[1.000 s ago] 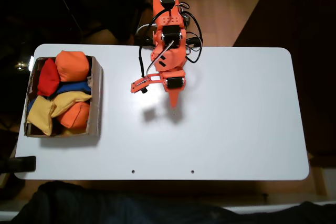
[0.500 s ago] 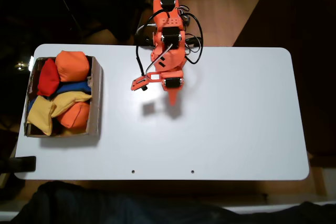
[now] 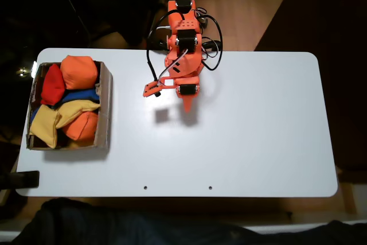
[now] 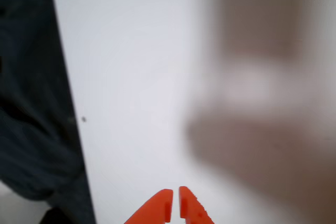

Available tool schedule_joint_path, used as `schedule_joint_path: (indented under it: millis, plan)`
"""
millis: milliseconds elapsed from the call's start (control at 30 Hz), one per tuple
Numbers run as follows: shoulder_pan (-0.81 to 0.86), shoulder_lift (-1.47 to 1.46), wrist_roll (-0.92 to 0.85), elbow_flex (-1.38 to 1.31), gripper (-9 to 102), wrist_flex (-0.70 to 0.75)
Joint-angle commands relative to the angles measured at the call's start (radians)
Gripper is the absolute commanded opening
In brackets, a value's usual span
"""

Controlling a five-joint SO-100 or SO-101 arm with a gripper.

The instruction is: Grasp a bag and put it in the box.

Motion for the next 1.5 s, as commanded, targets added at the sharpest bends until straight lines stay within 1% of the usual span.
schedule_joint_path:
  millis: [0, 400, 1467]
  plan:
    - [-0.003, 0.014, -0.006, -0.003, 1, 0.017]
    - [-0.012, 0.014, -0.014, -0.015, 0, 0.077]
    - [-0.006, 0.014, -0.006, -0.015, 0, 0.077]
